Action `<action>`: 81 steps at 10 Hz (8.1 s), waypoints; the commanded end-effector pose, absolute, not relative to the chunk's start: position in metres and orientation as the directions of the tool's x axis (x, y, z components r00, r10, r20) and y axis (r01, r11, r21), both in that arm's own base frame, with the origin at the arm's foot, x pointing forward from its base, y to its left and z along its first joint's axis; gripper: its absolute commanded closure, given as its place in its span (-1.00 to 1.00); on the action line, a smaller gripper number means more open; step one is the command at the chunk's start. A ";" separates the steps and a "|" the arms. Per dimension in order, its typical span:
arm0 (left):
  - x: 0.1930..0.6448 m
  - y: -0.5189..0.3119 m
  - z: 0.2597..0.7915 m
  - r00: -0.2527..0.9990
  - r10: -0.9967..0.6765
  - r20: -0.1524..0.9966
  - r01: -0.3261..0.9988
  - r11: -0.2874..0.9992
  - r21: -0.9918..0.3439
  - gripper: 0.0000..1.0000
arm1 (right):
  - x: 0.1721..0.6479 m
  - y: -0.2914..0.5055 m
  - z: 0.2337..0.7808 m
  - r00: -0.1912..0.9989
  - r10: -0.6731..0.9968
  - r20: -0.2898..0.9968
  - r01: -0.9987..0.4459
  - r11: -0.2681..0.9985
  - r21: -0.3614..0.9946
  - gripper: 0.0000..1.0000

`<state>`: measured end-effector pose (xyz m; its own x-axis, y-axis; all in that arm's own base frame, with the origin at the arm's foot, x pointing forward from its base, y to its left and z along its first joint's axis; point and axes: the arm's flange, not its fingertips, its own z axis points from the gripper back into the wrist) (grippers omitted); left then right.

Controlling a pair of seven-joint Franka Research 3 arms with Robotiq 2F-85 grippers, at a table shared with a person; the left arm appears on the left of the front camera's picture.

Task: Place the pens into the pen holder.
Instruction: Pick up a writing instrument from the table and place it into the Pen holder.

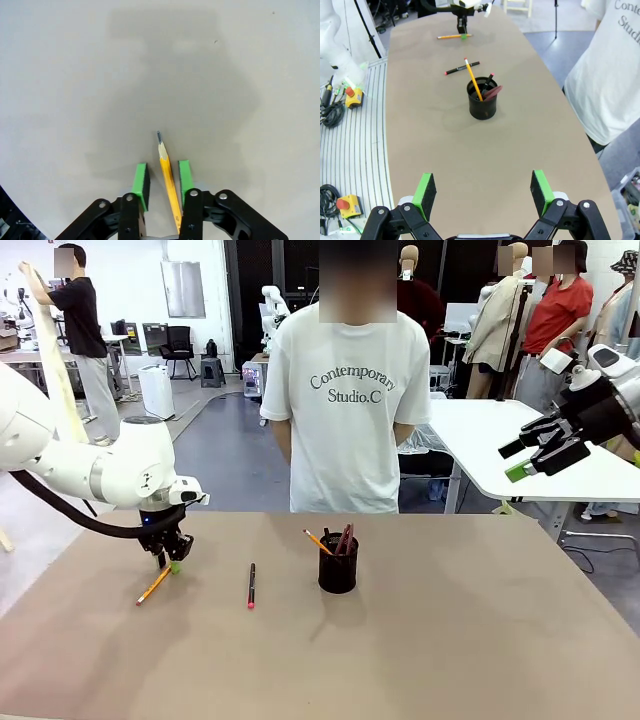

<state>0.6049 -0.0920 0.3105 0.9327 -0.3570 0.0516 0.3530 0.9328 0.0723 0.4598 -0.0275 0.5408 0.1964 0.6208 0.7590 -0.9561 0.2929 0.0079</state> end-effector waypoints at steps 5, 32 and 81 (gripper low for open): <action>0.602 -0.087 0.312 0.924 -0.381 -0.024 0.382 0.923 0.049 1.00 | 0.460 -0.025 0.542 0.191 0.628 0.754 -0.955 0.298 -0.006 -1.00; 0.535 -0.040 0.460 0.127 -0.044 0.991 0.983 0.137 -0.120 1.00 | 0.460 -0.025 0.542 0.191 0.628 0.754 -0.955 0.298 -0.006 -1.00; 0.566 -0.289 0.318 -0.182 0.103 0.978 0.980 -0.067 0.189 1.00 | 0.460 -0.025 0.542 0.191 0.628 0.754 -0.955 0.298 -0.006 -1.00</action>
